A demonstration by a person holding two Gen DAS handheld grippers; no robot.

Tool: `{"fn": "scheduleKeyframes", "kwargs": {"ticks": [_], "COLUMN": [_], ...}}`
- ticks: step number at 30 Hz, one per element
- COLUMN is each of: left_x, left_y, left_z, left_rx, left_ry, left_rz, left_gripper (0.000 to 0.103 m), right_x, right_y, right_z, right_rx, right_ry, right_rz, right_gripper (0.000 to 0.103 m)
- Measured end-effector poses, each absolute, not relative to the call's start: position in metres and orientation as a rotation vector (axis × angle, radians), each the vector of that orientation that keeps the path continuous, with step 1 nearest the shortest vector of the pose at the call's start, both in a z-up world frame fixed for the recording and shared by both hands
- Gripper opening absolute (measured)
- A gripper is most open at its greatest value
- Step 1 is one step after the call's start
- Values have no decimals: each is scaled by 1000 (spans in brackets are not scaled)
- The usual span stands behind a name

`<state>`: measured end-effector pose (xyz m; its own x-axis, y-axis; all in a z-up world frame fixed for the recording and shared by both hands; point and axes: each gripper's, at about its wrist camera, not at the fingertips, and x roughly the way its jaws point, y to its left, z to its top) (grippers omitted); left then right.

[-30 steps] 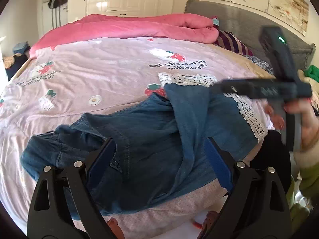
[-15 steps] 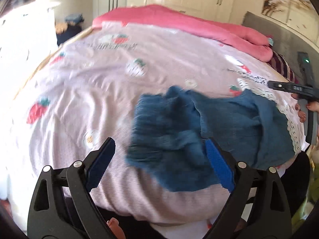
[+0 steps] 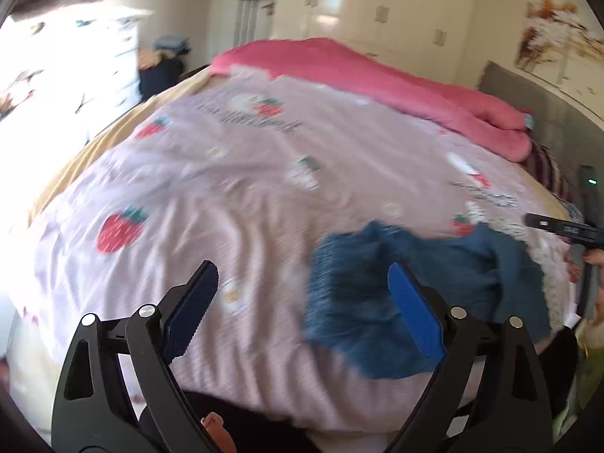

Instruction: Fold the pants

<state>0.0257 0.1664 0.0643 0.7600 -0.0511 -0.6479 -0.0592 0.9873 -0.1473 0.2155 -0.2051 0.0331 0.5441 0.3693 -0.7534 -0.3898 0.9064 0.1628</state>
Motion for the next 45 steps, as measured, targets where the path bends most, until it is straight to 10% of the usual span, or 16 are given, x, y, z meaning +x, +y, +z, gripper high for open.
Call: {"fn": "scheduleKeyframes", "kwargs": {"ticks": [22, 34, 35, 38, 45], "left_x": [93, 91, 92, 92, 96], "left_y": [-49, -52, -52, -52, -48], "left_z": [19, -20, -21, -23, -25], "left_rx": [-28, -115, -116, -127, -163], "left_ry": [808, 865, 866, 871, 884], "left_rz": [-520, -599, -600, -608, -617], "left_gripper": [93, 57, 54, 47, 36], "right_x": [287, 351, 354, 351, 323], "right_y": [-201, -148, -146, -141, -186], "right_z": [12, -24, -29, -36, 14], "right_rx": [-128, -273, -293, -337, -161], "right_ry": [1014, 1145, 1171, 1182, 1010], "right_rz": [409, 423, 412, 431, 459], "right_gripper": [91, 89, 86, 18, 10]}}
